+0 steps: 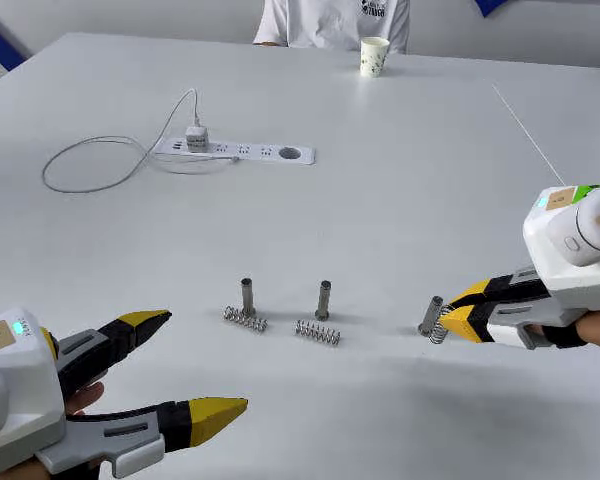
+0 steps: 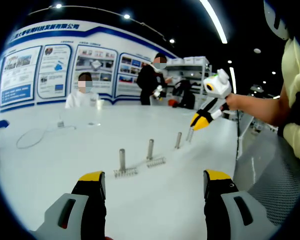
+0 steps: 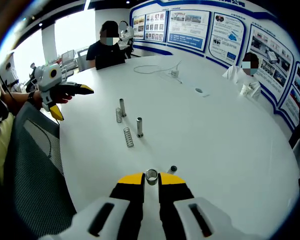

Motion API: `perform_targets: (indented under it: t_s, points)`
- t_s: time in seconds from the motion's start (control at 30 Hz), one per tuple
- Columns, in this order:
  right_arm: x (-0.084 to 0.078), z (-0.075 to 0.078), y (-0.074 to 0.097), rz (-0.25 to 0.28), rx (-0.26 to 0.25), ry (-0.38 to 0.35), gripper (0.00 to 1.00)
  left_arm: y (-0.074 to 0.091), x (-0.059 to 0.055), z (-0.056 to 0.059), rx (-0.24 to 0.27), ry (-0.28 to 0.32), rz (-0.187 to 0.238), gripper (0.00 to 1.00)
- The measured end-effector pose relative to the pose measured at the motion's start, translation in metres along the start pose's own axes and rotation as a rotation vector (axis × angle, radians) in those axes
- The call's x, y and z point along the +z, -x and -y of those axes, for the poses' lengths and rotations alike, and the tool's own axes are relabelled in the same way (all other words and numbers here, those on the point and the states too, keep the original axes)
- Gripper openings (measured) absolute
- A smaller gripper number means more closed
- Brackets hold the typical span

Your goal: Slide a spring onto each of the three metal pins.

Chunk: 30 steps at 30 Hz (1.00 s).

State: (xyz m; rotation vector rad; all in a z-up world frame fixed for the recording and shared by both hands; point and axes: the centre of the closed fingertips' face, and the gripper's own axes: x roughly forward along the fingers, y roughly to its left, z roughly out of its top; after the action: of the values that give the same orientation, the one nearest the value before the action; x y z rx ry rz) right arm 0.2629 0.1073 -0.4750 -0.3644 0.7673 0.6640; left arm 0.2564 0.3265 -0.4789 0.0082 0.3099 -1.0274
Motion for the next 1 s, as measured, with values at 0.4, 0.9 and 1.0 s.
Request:
perform_targets:
  t_s: [0.4,0.9,1.0]
  points:
    - [0.010,0.004,0.006,0.010,-0.016,0.009,0.12,0.000,-0.001,-0.002,0.003,0.005,0.005,0.82]
    - [0.023,0.016,0.011,0.031,-0.050,0.011,0.12,0.000,-0.002,-0.002,-0.002,0.009,0.013,0.82]
    - [0.024,0.020,0.010,0.033,-0.059,0.006,0.12,0.000,-0.002,-0.002,-0.001,0.010,0.014,0.82]
